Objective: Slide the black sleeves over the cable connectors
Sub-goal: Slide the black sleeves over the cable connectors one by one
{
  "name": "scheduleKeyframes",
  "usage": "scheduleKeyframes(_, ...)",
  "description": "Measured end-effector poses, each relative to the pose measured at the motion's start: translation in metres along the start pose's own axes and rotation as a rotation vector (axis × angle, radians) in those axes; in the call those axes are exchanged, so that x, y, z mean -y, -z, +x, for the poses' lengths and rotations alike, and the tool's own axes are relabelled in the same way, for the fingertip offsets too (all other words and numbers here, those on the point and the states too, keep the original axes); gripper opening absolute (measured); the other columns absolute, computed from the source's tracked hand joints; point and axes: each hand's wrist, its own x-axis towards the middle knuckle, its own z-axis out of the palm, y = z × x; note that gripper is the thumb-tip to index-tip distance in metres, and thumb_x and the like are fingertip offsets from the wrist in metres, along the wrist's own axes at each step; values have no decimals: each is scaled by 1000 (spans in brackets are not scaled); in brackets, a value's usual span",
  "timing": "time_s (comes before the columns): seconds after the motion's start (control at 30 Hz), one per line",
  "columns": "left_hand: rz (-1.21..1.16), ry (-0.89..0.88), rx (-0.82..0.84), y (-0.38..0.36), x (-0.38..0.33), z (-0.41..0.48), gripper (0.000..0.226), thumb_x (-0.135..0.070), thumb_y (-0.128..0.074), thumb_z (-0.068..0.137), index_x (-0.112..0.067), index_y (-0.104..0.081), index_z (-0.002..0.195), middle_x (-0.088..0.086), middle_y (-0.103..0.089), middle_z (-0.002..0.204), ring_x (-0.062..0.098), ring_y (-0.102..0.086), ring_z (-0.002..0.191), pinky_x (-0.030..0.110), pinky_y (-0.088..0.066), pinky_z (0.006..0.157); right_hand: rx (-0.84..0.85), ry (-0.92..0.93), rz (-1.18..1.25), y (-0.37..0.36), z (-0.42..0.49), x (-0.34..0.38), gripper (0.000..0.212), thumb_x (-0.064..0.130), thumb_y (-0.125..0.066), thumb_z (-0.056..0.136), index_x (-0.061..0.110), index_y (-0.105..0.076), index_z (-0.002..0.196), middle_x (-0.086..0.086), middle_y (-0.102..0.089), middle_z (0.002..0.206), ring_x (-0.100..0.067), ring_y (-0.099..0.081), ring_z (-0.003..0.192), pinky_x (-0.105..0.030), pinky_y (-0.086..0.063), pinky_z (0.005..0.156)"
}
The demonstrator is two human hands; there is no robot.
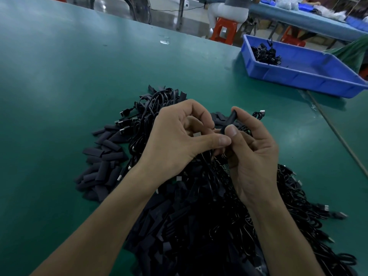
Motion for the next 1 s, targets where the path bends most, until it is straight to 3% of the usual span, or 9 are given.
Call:
scheduleKeyframes(0.13,-52,-49,-18,-2,0,0,30,-17,-89,70,-19,-60,76,7,-71,66,31,-74,61,37,-59,57,30,-21,97,-2,1,0,34,34,-81,69,31,-78,103,-1,-72,69,-11,-63,55,-24,-55,57)
scheduleKeyframes(0.37,-9,-15,8,-3,-2,-1,25,-18,-88,73,-17,-65,83,2,-73,67,20,-72,55,26,-57,55,54,-56,-13,5,8,1,26,35,-77,81,28,-77,106,-5,-74,79,-17,-69,66,-25,-56,61)
scheduleKeyframes(0.43,95,-15,-54,-2,-3,1,22,-18,-87,76,-23,-67,85,-3,-74,68,21,-72,57,36,-60,56,85,-39,-191,12,9,2,27,32,-65,92,29,-70,119,-5,-75,81,-17,-71,69,-23,-56,66)
scheduleKeyframes(0.5,193,-39,-158,4,-4,4,19,-21,-84,77,-27,-68,85,-5,-73,68,29,-71,61,48,-61,63,133,-20,-506,17,7,2,40,24,-66,95,33,-58,133,1,-76,85,-9,-71,76,-16,-53,71)
scheduleKeyframes(0.6,260,-91,-335,16,-6,9,13,-29,-79,78,-31,-67,83,-7,-72,68,24,-67,63,31,-55,61,207,25,-1058,24,1,2,63,25,-78,84,36,-51,140,15,-62,103,-3,-59,97,-13,-45,87)
scheduleKeyframes(0.7,264,-94,-459,27,-7,14,13,-33,-76,79,-34,-64,83,-7,-72,69,11,-58,57,20,-45,55,195,46,-1322,23,-3,5,64,15,-74,82,32,-52,140,9,-42,116,-13,-41,116,-35,-38,106)
scheduleKeyframes(0.83,311,-36,-550,39,-2,32,15,-36,-75,77,-34,-61,83,-14,-71,64,0,-52,46,15,-41,52,71,-46,-1483,27,-5,10,57,14,-64,87,25,-49,141,0,-41,116,-19,-44,104,-34,-40,90)
scheduleKeyframes(0.9,379,28,-559,45,5,47,15,-40,-72,74,-34,-61,81,-14,-71,64,1,-53,48,21,-43,58,62,-140,-1462,31,-4,11,52,15,-60,91,23,-47,141,-1,-45,110,-15,-47,88,-32,-40,76)
scheduleKeyframes(1.0,463,171,-567,51,20,64,16,-46,-68,71,-34,-60,78,-13,-69,65,8,-62,61,30,-50,66,127,-223,-1354,35,-1,13,50,14,-63,92,26,-50,139,3,-61,98,-13,-56,80,-28,-47,69)
